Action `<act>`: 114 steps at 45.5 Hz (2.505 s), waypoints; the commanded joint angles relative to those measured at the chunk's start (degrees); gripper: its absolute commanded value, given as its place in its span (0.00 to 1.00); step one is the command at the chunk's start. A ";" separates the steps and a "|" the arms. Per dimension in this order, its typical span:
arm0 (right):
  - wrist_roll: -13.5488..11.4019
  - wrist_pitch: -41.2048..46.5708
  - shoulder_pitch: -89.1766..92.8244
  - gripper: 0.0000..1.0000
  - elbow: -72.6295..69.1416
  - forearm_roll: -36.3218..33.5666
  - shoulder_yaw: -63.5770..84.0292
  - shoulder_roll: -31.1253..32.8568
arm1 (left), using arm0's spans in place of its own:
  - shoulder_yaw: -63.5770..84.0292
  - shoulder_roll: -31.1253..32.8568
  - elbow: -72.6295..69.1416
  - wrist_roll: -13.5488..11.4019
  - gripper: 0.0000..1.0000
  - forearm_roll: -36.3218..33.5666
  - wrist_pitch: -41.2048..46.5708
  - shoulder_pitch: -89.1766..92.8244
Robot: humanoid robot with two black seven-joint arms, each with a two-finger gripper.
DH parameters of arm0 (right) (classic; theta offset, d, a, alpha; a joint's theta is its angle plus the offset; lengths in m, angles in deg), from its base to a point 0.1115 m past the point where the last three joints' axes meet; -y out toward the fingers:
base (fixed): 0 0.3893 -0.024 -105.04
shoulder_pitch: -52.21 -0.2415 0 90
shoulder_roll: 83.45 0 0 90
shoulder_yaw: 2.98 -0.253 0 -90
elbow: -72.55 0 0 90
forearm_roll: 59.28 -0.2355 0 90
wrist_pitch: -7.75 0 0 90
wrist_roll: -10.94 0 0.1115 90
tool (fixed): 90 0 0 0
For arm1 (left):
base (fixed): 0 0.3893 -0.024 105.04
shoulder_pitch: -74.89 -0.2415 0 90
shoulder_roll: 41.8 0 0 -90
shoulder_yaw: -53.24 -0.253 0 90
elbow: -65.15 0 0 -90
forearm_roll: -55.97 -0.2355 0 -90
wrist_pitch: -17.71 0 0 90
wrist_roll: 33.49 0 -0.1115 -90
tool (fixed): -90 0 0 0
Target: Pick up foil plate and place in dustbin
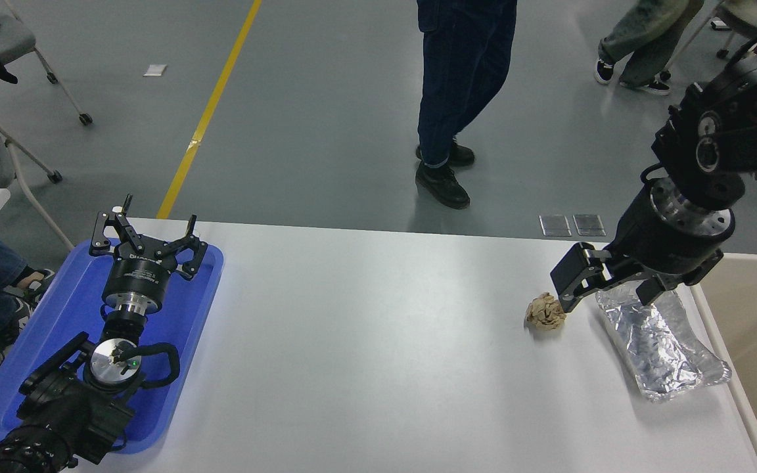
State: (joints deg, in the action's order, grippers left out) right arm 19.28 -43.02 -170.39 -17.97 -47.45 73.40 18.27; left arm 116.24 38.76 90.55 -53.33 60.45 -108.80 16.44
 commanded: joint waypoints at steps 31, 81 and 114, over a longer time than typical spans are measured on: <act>0.19 -1.00 8.93 1.00 7.72 6.53 -1.59 6.55 | -0.07 0.04 0.00 -0.03 1.00 0.00 0.03 0.00; 0.10 -35.97 66.95 0.99 53.69 42.40 -21.01 21.50 | -0.07 0.04 0.00 -0.03 1.00 0.00 0.03 0.00; 0.19 -41.07 83.74 0.90 68.11 41.52 -35.78 13.59 | 0.02 0.04 0.00 -0.03 1.00 0.00 0.03 0.00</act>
State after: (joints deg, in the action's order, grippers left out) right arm 19.37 -82.76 -90.91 46.50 -5.86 40.20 33.95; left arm 116.17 38.79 90.55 -53.35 60.44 -108.79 16.44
